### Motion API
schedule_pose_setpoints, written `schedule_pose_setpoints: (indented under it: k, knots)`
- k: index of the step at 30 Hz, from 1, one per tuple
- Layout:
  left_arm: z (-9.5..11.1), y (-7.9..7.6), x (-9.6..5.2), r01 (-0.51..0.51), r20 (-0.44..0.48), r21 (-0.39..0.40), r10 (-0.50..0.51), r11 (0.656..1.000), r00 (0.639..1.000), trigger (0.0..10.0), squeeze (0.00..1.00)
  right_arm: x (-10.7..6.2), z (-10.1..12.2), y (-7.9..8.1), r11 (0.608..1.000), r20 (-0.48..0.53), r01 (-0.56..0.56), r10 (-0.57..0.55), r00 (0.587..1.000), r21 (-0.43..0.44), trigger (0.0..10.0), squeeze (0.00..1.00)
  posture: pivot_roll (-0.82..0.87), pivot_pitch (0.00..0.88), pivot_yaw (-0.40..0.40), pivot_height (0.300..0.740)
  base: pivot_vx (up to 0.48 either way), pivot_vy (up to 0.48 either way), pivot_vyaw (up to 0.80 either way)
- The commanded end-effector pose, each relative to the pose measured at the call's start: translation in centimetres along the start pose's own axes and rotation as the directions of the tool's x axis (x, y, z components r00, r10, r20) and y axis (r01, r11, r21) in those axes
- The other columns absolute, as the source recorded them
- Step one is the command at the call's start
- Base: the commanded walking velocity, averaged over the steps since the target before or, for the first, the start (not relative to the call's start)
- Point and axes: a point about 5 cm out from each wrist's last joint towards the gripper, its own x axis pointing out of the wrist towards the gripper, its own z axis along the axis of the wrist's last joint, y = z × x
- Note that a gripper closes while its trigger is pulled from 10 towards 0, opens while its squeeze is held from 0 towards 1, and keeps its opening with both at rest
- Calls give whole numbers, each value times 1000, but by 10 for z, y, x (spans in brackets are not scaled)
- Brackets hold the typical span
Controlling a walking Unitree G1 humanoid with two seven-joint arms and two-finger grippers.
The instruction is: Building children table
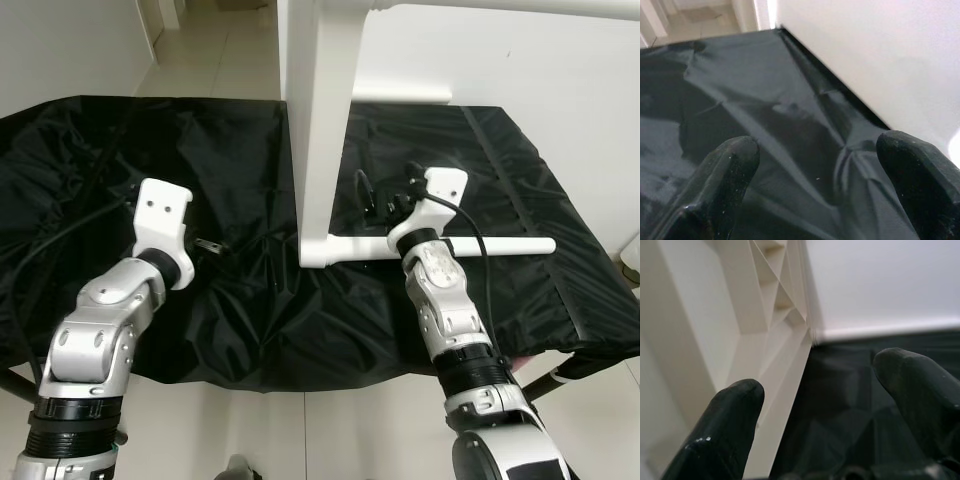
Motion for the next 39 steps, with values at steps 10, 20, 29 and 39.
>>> schedule_pose_setpoints:
  k: [10,20,29,39]
  knots:
    - [19,3,47,-206,-54,-59,203,977,978,10000,0,40,20,-4,988,17,130,-132,991,80,10000,0,60,330,-1,740,0,0,0]
    - [61,8,80,-358,-19,-97,358,929,934,10000,0,68,40,2,978,37,162,-168,985,129,10000,0,78,409,14,740,0,0,0]
    - [101,14,93,-418,67,-105,426,902,902,10000,0,86,59,31,985,53,34,-44,998,170,10000,0,77,432,-9,740,0,0,0]
    - [137,15,98,-455,137,-137,472,880,871,10000,0,99,87,68,966,130,-162,137,982,203,10000,0,78,419,-22,740,0,0,0]
